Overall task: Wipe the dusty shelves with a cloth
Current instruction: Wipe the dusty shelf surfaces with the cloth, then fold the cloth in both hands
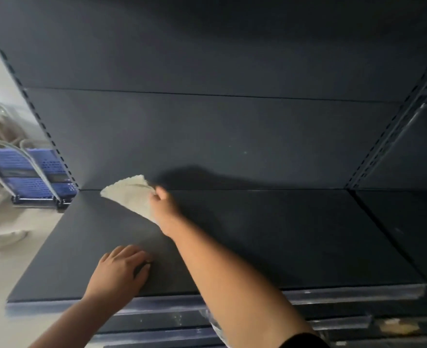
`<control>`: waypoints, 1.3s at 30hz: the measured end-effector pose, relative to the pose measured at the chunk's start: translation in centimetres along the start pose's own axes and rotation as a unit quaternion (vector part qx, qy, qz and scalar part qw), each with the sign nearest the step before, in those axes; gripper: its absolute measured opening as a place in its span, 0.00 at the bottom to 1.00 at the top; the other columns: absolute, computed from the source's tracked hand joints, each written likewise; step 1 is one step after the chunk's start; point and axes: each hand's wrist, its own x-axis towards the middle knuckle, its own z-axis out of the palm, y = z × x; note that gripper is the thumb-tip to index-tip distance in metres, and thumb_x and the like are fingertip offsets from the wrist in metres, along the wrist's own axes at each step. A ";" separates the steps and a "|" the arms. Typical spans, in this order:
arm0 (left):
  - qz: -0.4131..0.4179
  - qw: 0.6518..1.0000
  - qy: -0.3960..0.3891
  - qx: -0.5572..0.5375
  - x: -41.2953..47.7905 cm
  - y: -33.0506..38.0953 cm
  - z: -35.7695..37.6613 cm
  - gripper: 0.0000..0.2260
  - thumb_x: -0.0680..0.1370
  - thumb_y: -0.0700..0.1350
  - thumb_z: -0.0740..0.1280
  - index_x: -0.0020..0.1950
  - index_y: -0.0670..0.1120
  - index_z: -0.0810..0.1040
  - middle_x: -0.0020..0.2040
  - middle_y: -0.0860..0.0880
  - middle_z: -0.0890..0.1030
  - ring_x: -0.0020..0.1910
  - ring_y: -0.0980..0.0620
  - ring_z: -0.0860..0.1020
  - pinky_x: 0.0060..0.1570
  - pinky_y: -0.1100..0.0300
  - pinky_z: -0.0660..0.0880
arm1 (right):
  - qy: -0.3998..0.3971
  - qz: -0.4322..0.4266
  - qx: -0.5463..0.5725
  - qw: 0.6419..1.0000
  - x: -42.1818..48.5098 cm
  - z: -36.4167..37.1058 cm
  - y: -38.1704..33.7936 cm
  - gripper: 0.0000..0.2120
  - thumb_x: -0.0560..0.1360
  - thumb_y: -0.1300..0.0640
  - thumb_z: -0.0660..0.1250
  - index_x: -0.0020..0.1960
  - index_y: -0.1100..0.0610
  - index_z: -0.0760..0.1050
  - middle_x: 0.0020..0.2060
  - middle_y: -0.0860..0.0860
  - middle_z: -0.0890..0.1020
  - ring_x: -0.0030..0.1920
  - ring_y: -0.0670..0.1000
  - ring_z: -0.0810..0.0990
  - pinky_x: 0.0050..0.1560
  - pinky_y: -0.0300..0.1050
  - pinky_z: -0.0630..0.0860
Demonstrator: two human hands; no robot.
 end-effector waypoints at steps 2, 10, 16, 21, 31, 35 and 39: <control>-0.008 1.000 -0.004 0.001 -0.5 -0.7 -0.5 0.12 0.73 0.56 0.58 0.47 0.58 0.81 0.43 0.58 0.79 0.41 0.50 0.78 0.39 0.55 0.74 | 0.087 0.005 0.072 0.994 0.3 -2.7 0.1 0.17 0.78 0.60 0.56 0.65 0.56 0.73 0.61 0.56 0.79 0.60 0.56 0.77 0.60 0.45 0.72; -0.024 1.000 -0.009 0.005 -1.6 -4.8 -1.6 0.15 0.73 0.57 0.57 0.50 0.57 0.81 0.46 0.55 0.80 0.47 0.48 0.78 0.45 0.53 0.76 | 0.363 -0.039 -0.193 0.911 -3.8 -16.0 2.2 0.18 0.79 0.60 0.54 0.67 0.52 0.70 0.60 0.58 0.80 0.59 0.61 0.77 0.55 0.48 0.72; -0.004 1.000 0.017 -0.001 -3.1 -8.6 -2.2 0.14 0.73 0.56 0.58 0.48 0.58 0.81 0.47 0.55 0.80 0.47 0.48 0.78 0.44 0.53 0.75 | 0.157 -0.037 -0.412 0.897 -5.5 -5.5 5.5 0.19 0.77 0.61 0.57 0.67 0.52 0.72 0.61 0.61 0.79 0.57 0.63 0.79 0.54 0.50 0.74; 0.004 0.999 0.052 -0.014 -6.2 -13.2 -3.8 0.09 0.72 0.54 0.61 0.45 0.57 0.80 0.42 0.56 0.78 0.42 0.49 0.77 0.41 0.56 0.73 | 0.079 -0.136 -0.443 0.883 -5.3 10.7 3.5 0.17 0.74 0.64 0.58 0.62 0.57 0.74 0.57 0.64 0.79 0.53 0.65 0.77 0.52 0.52 0.73; -0.027 0.991 0.116 -0.059 -15.3 -25.0 -8.8 0.09 0.76 0.53 0.62 0.47 0.56 0.81 0.47 0.58 0.82 0.45 0.55 0.78 0.44 0.57 0.75 | -0.066 -0.044 -0.128 0.989 -5.7 32.0 -5.0 0.18 0.80 0.55 0.55 0.68 0.55 0.69 0.60 0.51 0.78 0.59 0.52 0.76 0.60 0.50 0.72; -0.222 0.951 0.144 -0.158 -17.7 -28.9 -9.6 0.07 0.77 0.53 0.62 0.46 0.56 0.79 0.45 0.59 0.80 0.42 0.57 0.78 0.39 0.58 0.74 | -0.087 -0.028 -0.038 0.995 -8.0 33.2 -5.1 0.12 0.79 0.59 0.57 0.54 0.49 0.76 0.49 0.47 0.81 0.52 0.49 0.79 0.57 0.47 0.74; -0.424 0.812 0.132 -0.379 -19.3 -30.5 -9.4 0.09 0.79 0.55 0.59 0.50 0.52 0.75 0.51 0.51 0.80 0.46 0.53 0.80 0.43 0.56 0.74 | -0.125 0.092 0.129 0.979 -11.7 34.0 -3.9 0.13 0.80 0.63 0.57 0.49 0.50 0.78 0.47 0.50 0.84 0.51 0.52 0.82 0.58 0.52 0.77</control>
